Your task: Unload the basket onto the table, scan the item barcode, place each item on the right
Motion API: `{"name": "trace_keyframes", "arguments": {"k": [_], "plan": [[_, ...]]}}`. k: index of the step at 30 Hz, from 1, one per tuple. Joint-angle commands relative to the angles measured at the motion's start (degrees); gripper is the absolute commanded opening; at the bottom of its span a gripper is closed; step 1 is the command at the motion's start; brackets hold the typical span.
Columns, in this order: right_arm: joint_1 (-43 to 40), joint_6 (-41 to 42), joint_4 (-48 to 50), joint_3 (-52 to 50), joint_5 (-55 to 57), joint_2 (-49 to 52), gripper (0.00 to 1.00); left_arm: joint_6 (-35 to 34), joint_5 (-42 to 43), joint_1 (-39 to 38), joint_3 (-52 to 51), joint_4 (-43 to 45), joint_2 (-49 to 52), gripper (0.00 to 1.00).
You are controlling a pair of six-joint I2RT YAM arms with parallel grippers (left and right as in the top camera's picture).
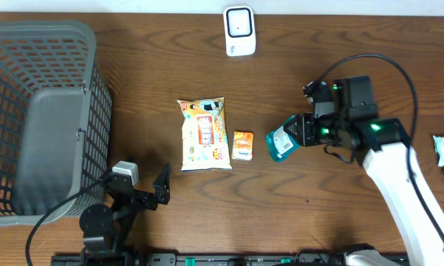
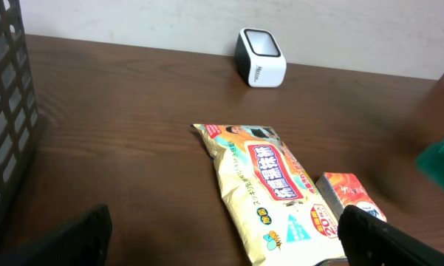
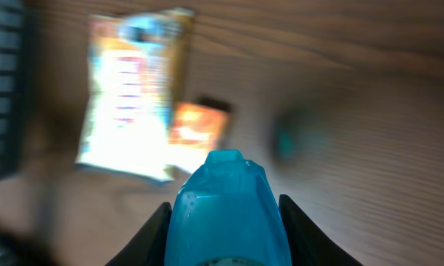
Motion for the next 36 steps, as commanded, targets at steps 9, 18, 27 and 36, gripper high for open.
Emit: {"name": "trace_keyframes", "arguments": {"k": [9, 18, 27, 36], "plan": [[-0.1, -0.9, -1.3, 1.9, -30.6, -5.6, 0.17, -0.3, -0.1, 0.2, -1.1, -0.7, 0.0, 0.98], [2.4, -0.5, -0.5, 1.9, 10.5, -5.1, 0.18, -0.3, -0.1, 0.2, -1.1, -0.7, 0.0, 0.98], [3.7, 0.7, 11.9, 2.5, 17.8, 2.8, 0.20, -0.3, -0.1, 0.2, -1.1, -0.7, 0.0, 0.98], [8.9, -3.2, 8.5, 24.0, 34.5, 22.3, 0.18, -0.3, -0.1, 0.2, -1.1, -0.7, 0.0, 0.98]]}}
